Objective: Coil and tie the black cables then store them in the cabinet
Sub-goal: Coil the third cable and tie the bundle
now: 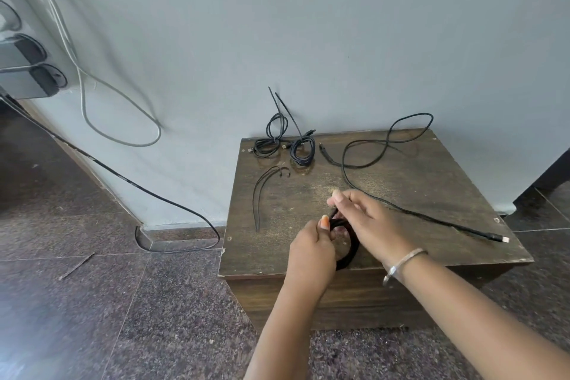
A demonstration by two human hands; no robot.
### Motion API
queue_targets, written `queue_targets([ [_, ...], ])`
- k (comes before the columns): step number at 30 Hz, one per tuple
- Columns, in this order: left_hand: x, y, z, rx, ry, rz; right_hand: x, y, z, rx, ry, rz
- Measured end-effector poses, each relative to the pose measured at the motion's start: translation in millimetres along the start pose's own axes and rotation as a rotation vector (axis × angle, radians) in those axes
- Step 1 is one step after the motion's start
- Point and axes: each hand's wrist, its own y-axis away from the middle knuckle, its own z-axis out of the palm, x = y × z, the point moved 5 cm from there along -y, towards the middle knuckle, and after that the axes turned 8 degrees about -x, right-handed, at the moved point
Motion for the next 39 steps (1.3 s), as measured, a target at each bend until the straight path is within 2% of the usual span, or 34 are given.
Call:
queue_targets([
  [3, -8, -3, -12, 0.088, 0.130, -0.066, -13, -32, 7, -0.039, 0.104, -0.025],
  [6, -14, -6, -20, 0.151, 0.186, -0.089, -35, -71, 18, -0.099, 0.470, -0.165],
  [9, -14, -8, -23, 0.182, 0.226, -0.082, -52, -107, 34, -0.177, 0.732, -0.286],
  [13, -13, -9, -25, 0.185, 0.243, -0.058, -57, -140, 49, -0.279, 0.973, -0.303],
  [18, -14, -10, -26, 0.192, 0.270, -0.068, -52, -157, 58, -0.375, 1.116, -0.293],
  [26, -14, -10, -26, 0.173, 0.275, -0.057, -49, -162, 68, -0.443, 1.177, -0.322],
  [30, -12, -11, -24, 0.165, 0.279, -0.054, -49, -160, 69, -0.424, 1.185, -0.358],
  [39, -8, -7, -25, 0.172, 0.359, -0.043, -71, -120, 35, -0.282, 0.844, -0.320],
])
